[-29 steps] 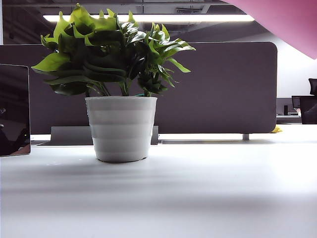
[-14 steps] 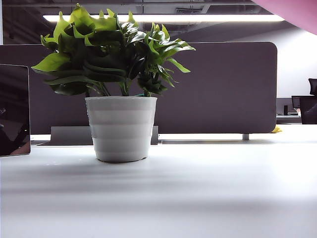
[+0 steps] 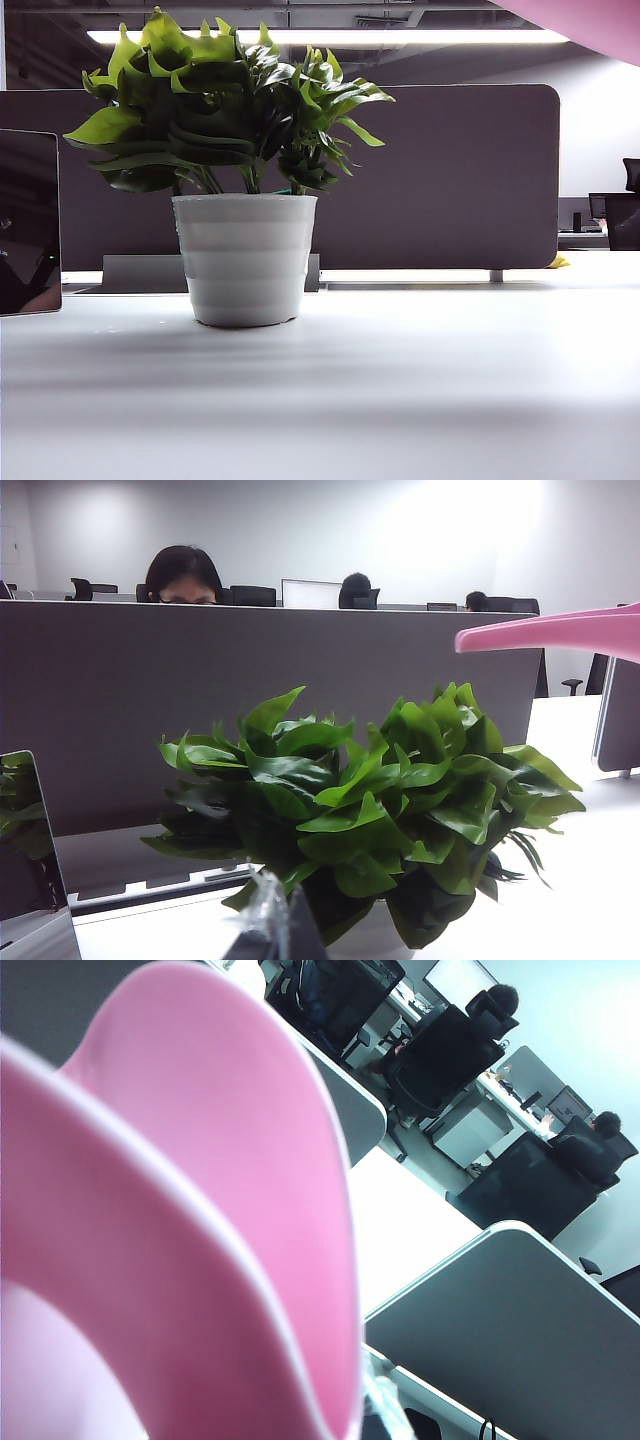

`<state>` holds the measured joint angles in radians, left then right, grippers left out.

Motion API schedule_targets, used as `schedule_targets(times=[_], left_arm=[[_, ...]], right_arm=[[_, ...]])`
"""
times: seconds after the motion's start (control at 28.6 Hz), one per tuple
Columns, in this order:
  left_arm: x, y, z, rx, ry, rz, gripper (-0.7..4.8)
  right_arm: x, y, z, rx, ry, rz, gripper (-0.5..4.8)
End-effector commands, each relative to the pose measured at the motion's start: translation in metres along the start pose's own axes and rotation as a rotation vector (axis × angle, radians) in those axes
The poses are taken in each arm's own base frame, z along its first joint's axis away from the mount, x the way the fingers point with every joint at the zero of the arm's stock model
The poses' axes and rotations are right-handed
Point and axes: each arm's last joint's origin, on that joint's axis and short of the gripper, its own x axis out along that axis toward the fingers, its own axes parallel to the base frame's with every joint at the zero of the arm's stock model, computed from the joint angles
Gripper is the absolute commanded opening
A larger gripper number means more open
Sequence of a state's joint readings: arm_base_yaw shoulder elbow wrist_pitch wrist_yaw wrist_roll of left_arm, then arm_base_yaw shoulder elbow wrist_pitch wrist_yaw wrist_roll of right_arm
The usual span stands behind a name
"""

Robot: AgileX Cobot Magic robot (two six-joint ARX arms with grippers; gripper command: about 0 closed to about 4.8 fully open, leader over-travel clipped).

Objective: Pick up the watering can from the table, water the potted plant, and put the can back.

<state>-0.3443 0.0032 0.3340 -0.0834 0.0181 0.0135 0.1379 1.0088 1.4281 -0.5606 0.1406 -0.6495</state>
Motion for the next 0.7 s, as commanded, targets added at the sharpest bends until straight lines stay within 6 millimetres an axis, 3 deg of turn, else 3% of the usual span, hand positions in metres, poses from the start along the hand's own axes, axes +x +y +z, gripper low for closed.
schedule_targets(times=[0.03,0.7], left_arm=[[-0.0002,0.0000,0.0022,0.006,-0.012,-0.003,-0.05],[-0.0002,0.0000,0.0022,0.006,-0.012,-0.003,-0.05]], right_arm=[[-0.0038,-0.0058,0.0116,-0.010,-0.068,-0.059,-0.07],[-0.0001,-0.0052,0.0177,-0.108,-0.091,-0.104,-0.06]])
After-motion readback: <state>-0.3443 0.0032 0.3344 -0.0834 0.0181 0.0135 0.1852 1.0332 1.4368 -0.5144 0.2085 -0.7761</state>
